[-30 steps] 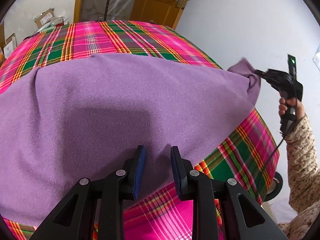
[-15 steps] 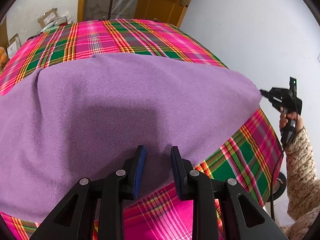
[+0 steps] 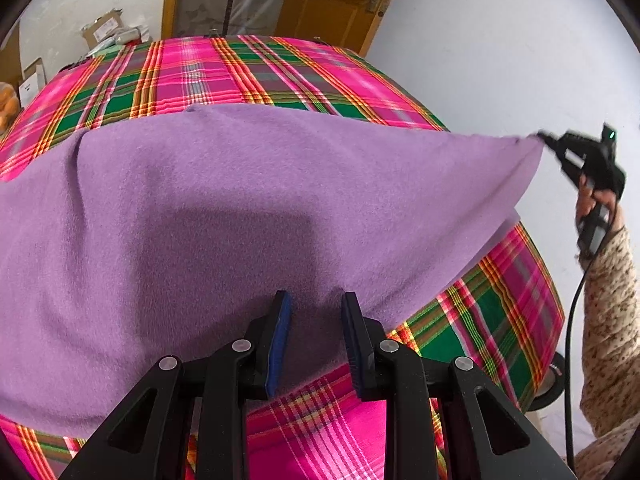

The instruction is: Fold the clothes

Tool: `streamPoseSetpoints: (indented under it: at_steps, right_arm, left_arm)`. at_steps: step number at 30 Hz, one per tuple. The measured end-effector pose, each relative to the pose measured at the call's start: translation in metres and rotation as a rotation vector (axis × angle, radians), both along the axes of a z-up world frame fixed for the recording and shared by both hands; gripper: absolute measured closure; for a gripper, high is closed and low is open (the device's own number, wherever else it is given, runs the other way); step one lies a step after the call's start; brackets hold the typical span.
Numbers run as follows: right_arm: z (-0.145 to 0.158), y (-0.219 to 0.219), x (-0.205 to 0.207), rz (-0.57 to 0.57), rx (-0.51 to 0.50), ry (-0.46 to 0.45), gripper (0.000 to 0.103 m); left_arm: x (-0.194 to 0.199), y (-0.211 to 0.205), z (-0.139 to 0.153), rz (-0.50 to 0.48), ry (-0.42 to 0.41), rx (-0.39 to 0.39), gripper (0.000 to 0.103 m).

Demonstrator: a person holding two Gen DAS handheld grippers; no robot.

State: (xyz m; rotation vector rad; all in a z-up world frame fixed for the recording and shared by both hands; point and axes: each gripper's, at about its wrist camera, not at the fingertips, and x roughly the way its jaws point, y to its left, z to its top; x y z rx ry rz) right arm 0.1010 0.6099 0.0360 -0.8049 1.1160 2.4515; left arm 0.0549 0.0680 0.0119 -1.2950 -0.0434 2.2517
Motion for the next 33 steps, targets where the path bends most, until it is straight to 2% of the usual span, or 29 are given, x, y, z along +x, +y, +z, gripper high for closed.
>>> streamPoseSetpoints:
  at_steps: [3, 6, 8, 11, 17, 19, 21, 23, 24, 28, 30, 32, 33]
  right_arm:
    - [-0.034, 0.008, 0.017, -0.033, -0.046, -0.085, 0.101]
    - [-0.051, 0.017, 0.031, -0.092, -0.047, -0.155, 0.103]
    - [-0.059, 0.026, 0.040, -0.122, -0.097, -0.169, 0.103]
    - [-0.056, 0.022, 0.040, -0.072, -0.068, -0.167, 0.103]
    - [-0.037, -0.010, 0.024, 0.067, -0.017, -0.065, 0.100]
    - [-0.037, -0.023, 0.017, 0.113, -0.021, -0.057, 0.095]
    - [-0.036, -0.038, 0.013, 0.165, -0.009, -0.044, 0.080]
    - [-0.036, -0.050, 0.008, 0.211, 0.008, -0.056, 0.073]
    - [-0.036, -0.056, 0.005, 0.228, 0.020, -0.065, 0.073]
    - [-0.035, -0.076, 0.000, 0.267, 0.065, -0.096, 0.076]
    - [-0.032, -0.082, 0.001, 0.253, 0.109, -0.113, 0.091]
    - [-0.028, -0.085, 0.004, 0.243, 0.140, -0.121, 0.099]
    - [-0.026, -0.087, 0.005, 0.238, 0.157, -0.124, 0.099]
  left_arm:
    - [0.001, 0.000, 0.000, -0.005, 0.000, -0.003, 0.076]
    - [0.002, 0.003, 0.000, -0.007, 0.002, -0.012, 0.076]
    - [0.002, 0.005, 0.001, -0.007, 0.004, -0.018, 0.076]
    - [0.003, 0.005, 0.001, -0.003, 0.005, -0.016, 0.076]
    - [0.003, 0.009, 0.001, -0.003, 0.008, -0.019, 0.076]
    - [0.005, 0.008, 0.001, -0.005, 0.010, -0.017, 0.076]
    - [0.004, 0.007, 0.001, -0.004, 0.008, -0.009, 0.076]
    - [0.004, 0.006, 0.000, -0.007, 0.006, 0.000, 0.076]
    - [0.004, 0.005, 0.000, -0.008, 0.005, 0.004, 0.076]
    - [0.005, 0.003, 0.000, -0.014, 0.004, 0.023, 0.076]
    - [0.004, 0.000, 0.000, -0.017, 0.001, 0.035, 0.076]
    - [0.004, -0.002, 0.000, -0.019, -0.004, 0.048, 0.076]
    - [0.004, -0.003, 0.000, -0.021, -0.006, 0.053, 0.076]
